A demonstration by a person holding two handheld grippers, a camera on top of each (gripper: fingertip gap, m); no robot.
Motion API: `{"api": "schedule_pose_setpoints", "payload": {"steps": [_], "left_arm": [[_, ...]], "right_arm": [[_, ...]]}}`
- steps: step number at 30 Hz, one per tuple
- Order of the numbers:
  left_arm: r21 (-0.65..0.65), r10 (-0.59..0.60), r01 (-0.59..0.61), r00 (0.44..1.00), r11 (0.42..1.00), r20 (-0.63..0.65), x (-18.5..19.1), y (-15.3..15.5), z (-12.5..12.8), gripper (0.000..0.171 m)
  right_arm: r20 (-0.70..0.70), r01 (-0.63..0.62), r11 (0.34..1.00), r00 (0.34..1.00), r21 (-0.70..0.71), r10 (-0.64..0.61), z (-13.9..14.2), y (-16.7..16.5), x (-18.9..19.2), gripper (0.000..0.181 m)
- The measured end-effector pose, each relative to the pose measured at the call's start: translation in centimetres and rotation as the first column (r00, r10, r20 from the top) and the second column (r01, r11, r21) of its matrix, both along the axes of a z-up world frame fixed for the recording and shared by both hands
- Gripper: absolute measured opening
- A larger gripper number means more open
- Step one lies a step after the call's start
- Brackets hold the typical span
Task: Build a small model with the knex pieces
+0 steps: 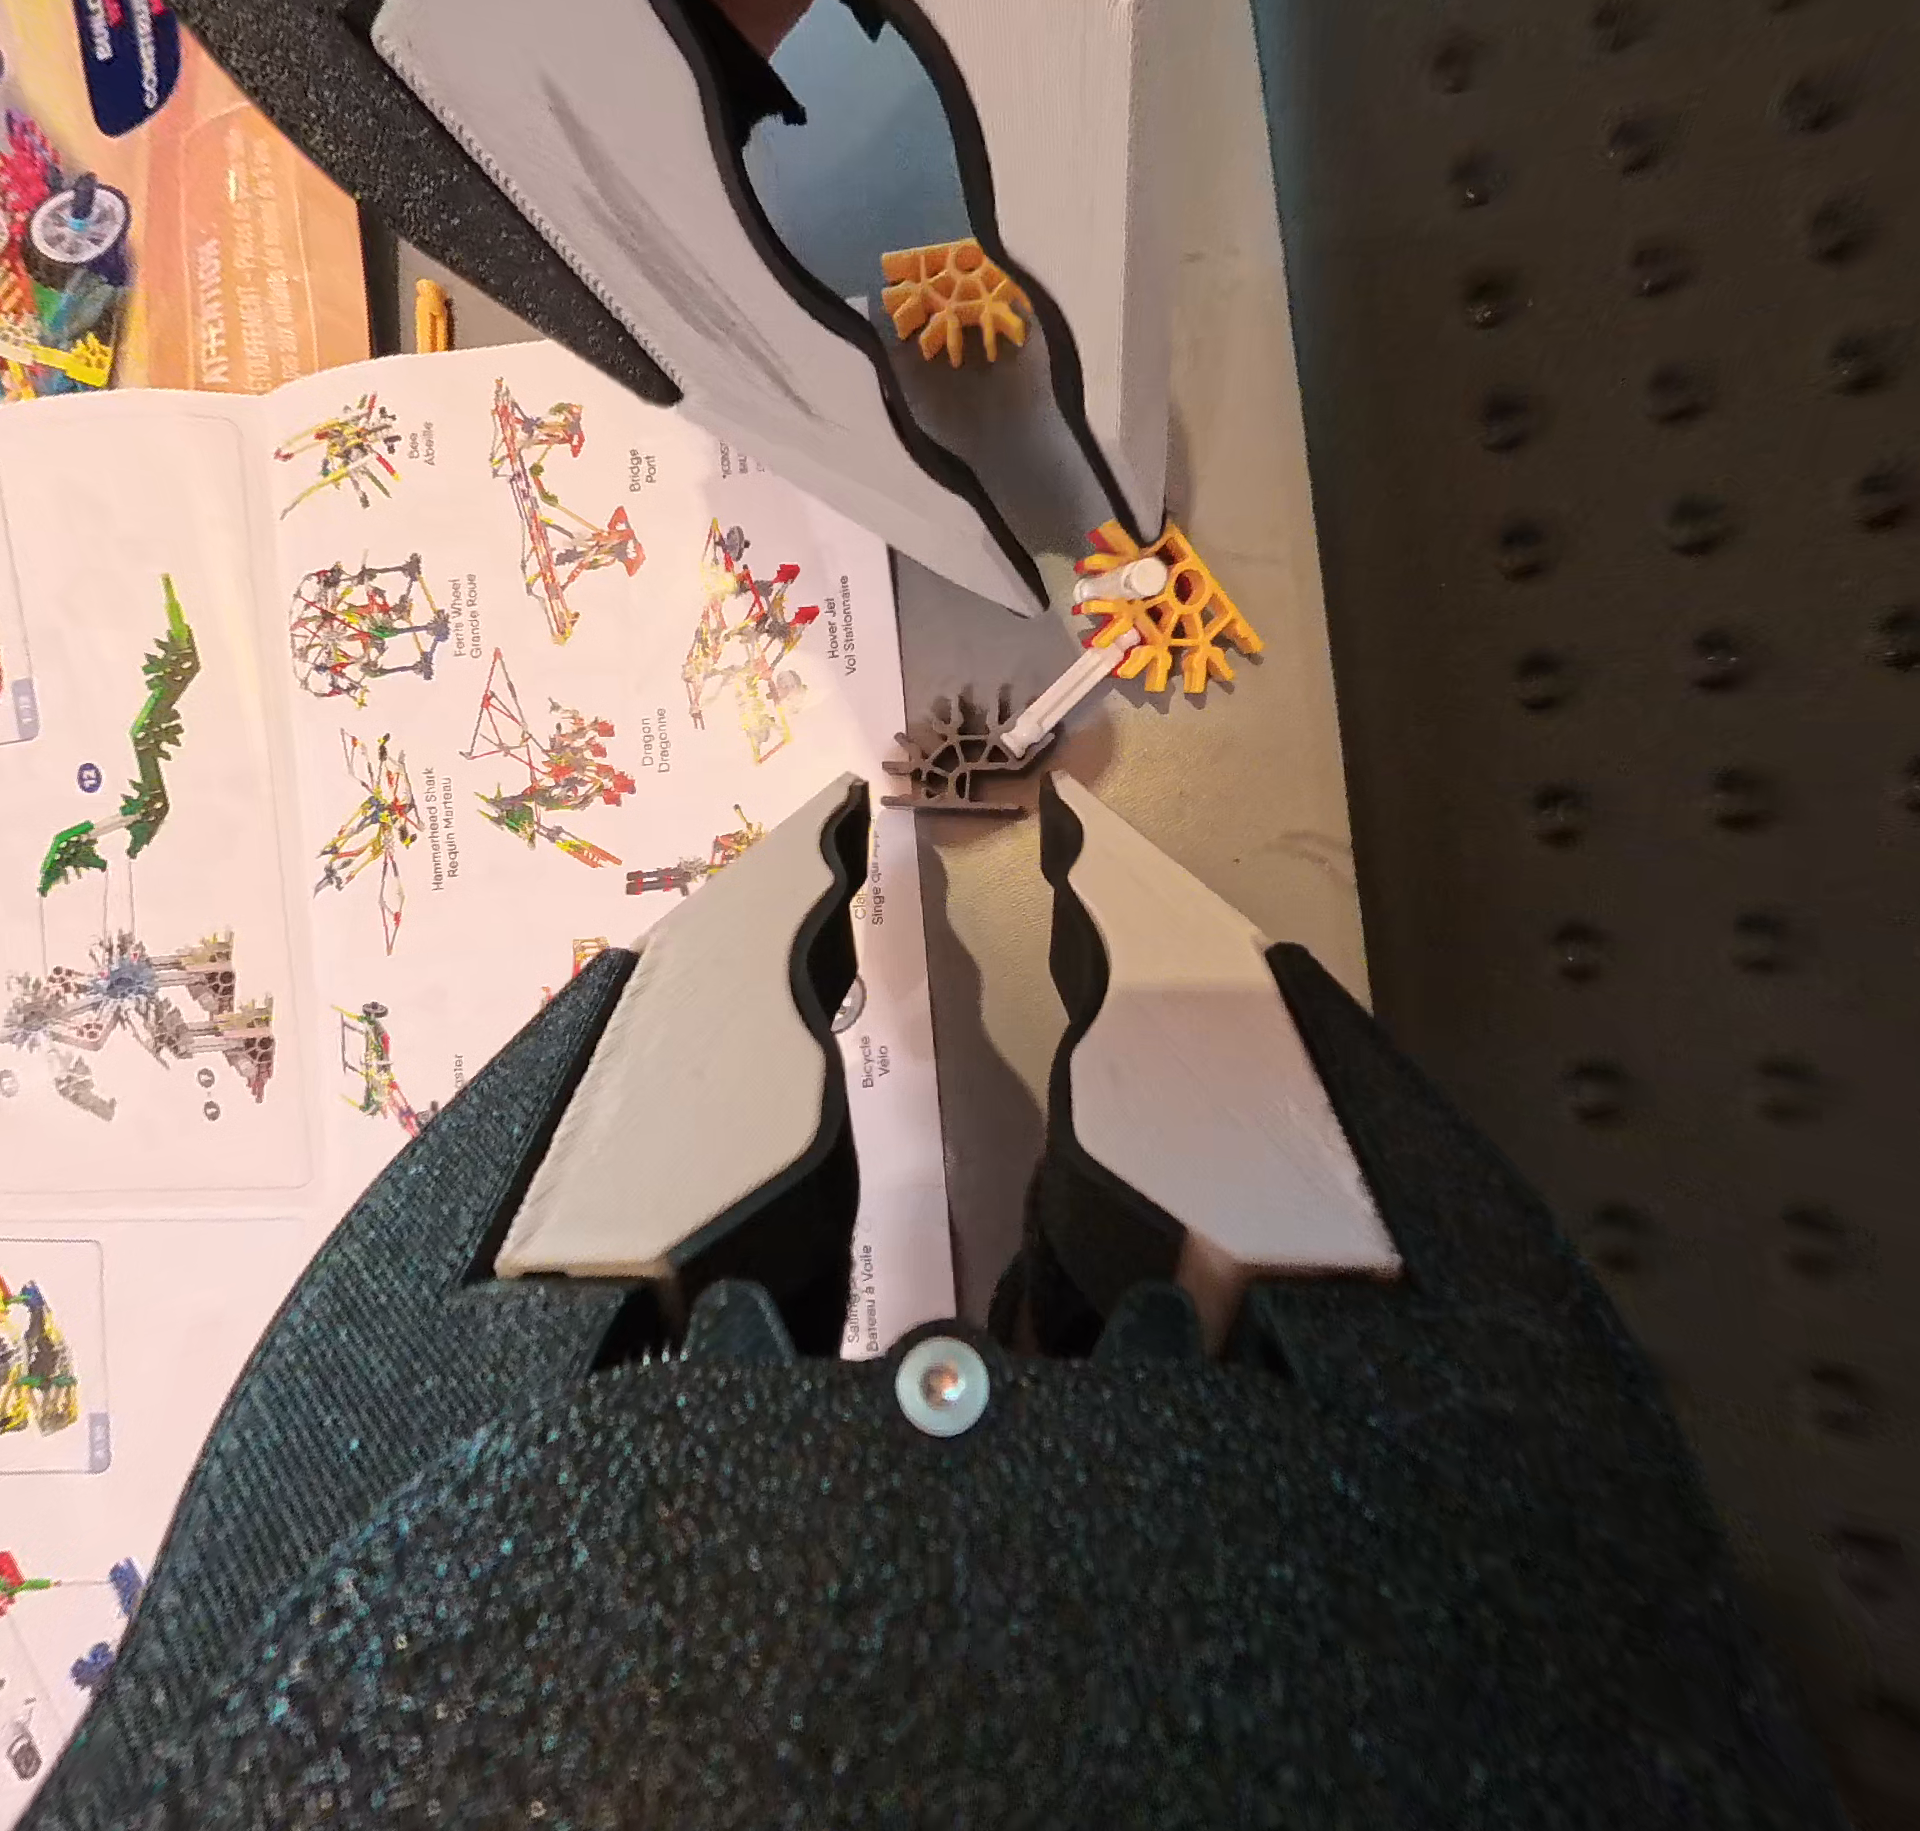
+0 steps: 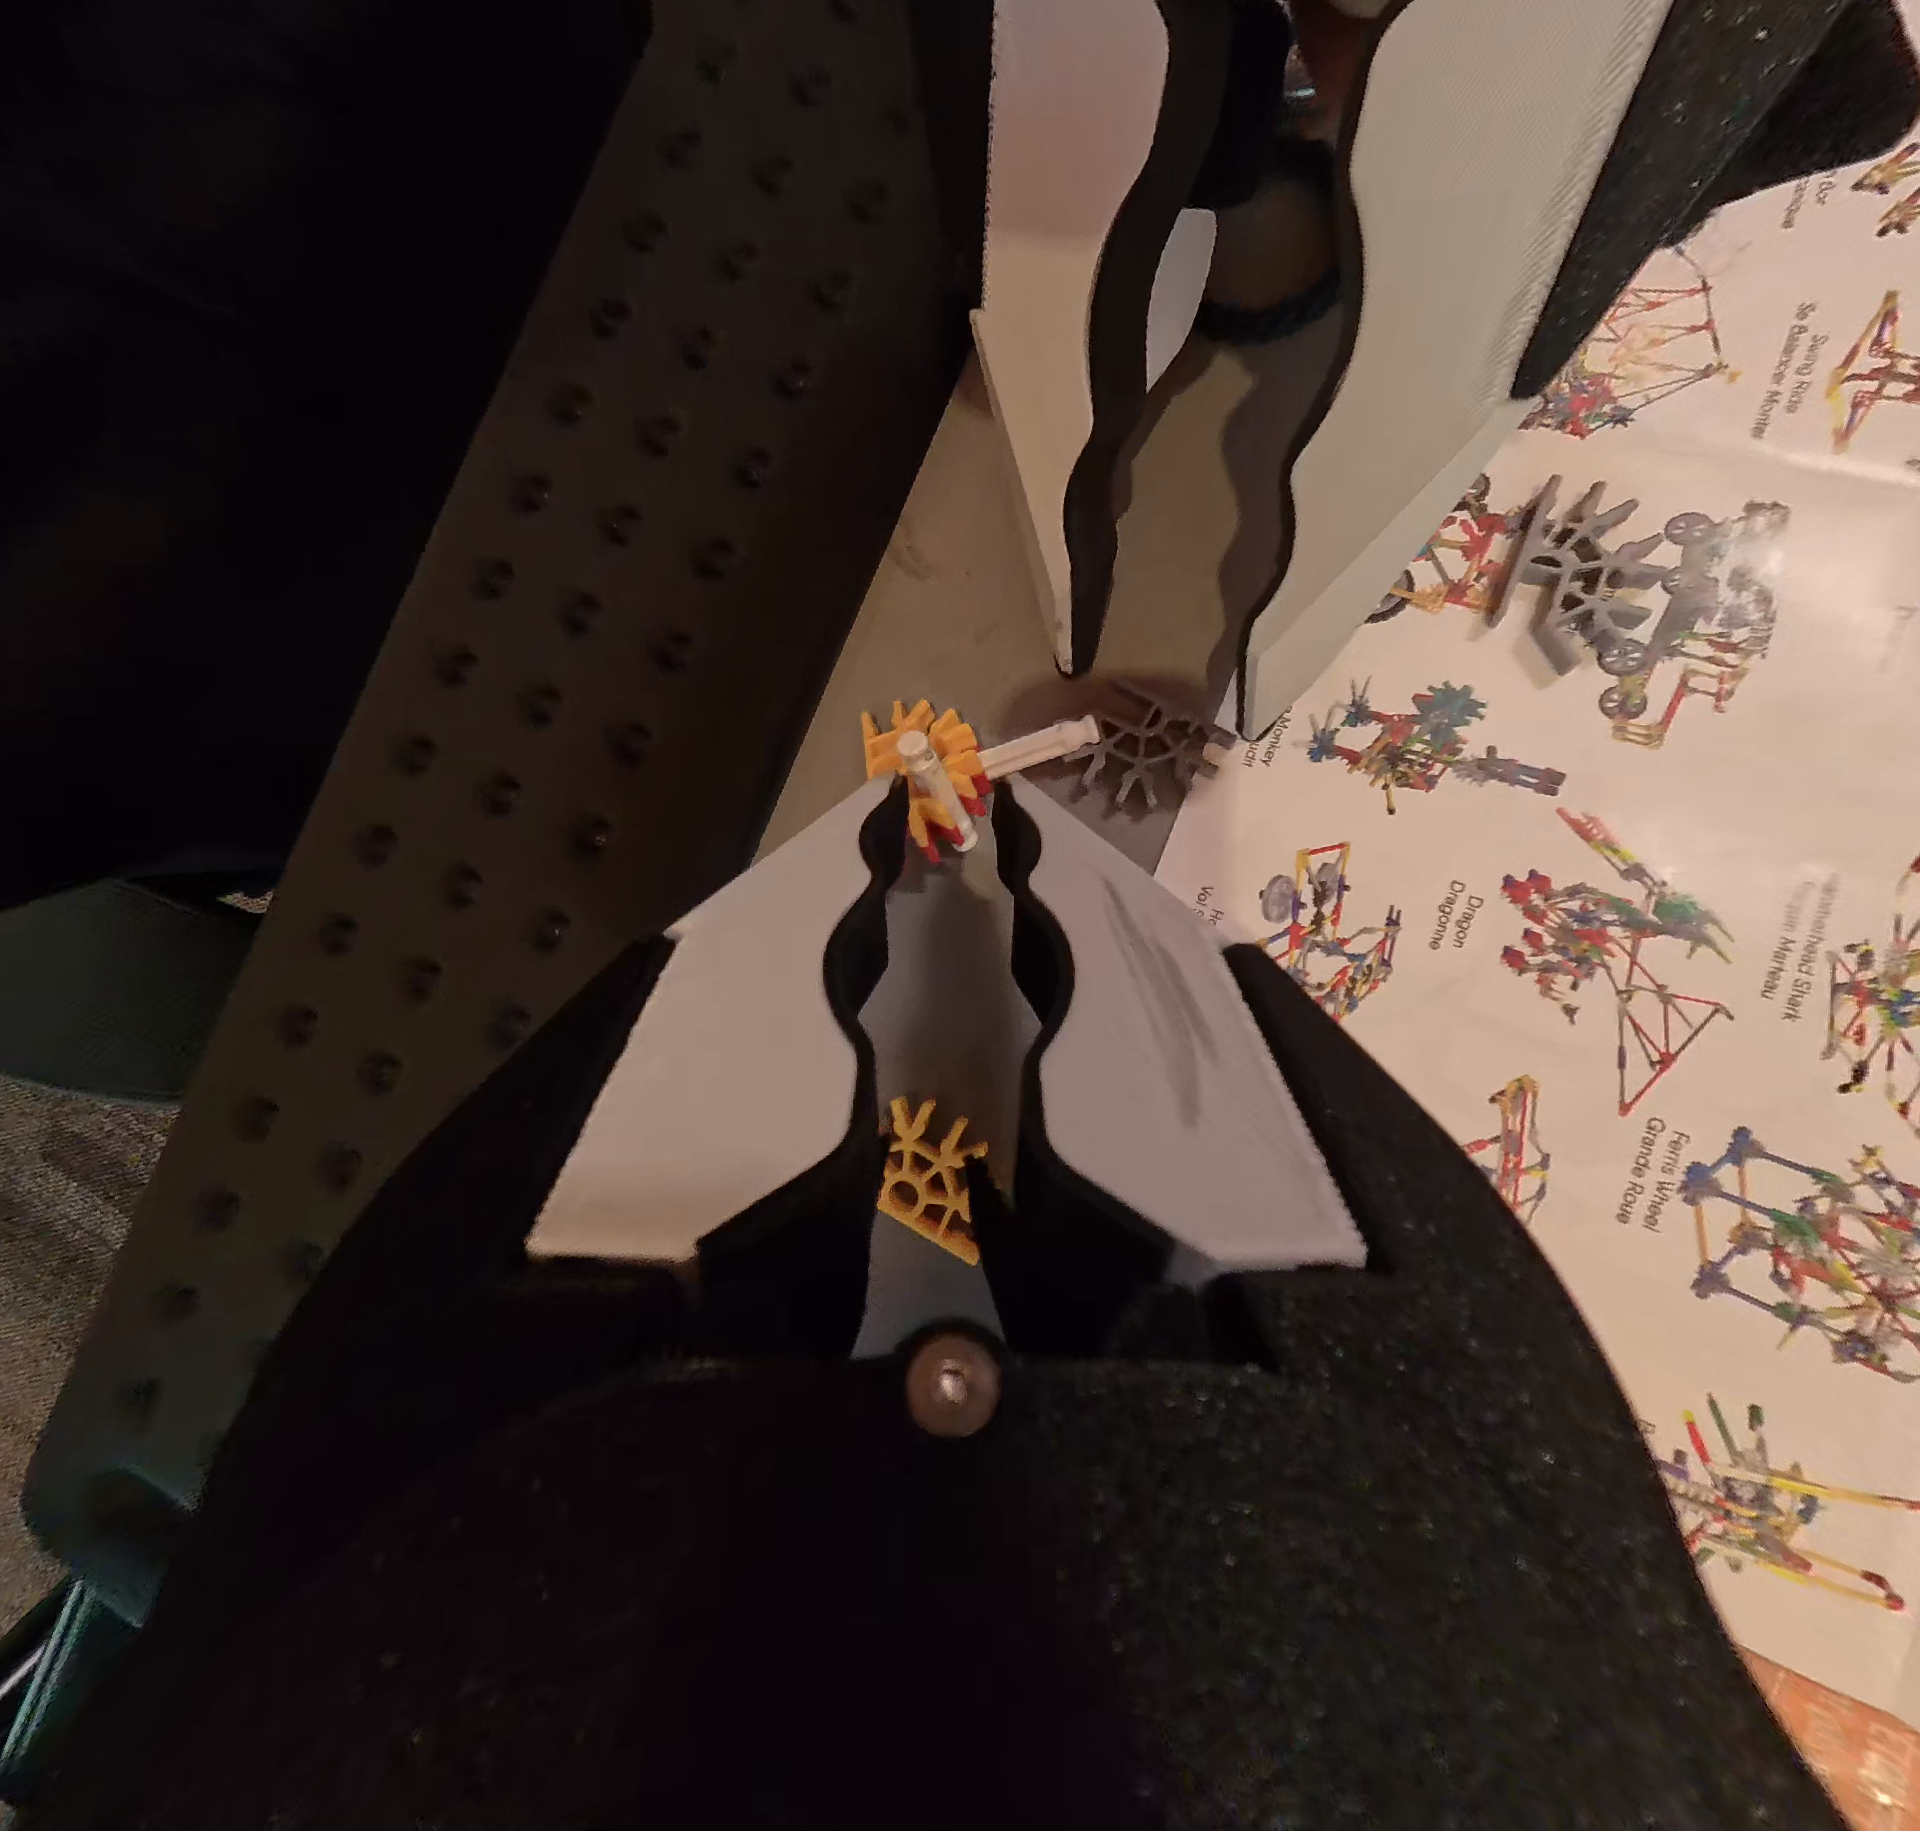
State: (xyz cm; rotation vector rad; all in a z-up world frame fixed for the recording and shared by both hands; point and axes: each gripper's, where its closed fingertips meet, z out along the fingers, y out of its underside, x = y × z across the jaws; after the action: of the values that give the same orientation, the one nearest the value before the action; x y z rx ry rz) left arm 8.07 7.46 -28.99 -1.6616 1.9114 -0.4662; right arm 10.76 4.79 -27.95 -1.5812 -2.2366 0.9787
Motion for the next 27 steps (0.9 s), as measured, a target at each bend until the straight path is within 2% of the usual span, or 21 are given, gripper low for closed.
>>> {"api": "schedule_pose_setpoints", "payload": {"steps": [8,18,27], "left_arm": [[-0.005,-0.011,0.011,0.999,1.000,0.033,0.6,-0.4,0.4,0.021],[-0.003,-0.024,0.024,0.999,1.000,0.030,0.8,-0.7,0.0,0.013],[-0.004,-0.025,0.025,0.999,1.000,0.030,0.9,-0.7,-0.1,0.010]], "right_arm": [[-0.038,0.033,0.999,0.999,0.002,-0.033,0.5,0.4,-0.8,0.002],[-0.044,0.063,0.998,0.997,0.032,-0.061,0.0,1.0,-1.5,0.000],[-0.014,0.037,0.996,0.999,0.079,-0.036,-1.3,0.6,-1.8,0.000]]}}
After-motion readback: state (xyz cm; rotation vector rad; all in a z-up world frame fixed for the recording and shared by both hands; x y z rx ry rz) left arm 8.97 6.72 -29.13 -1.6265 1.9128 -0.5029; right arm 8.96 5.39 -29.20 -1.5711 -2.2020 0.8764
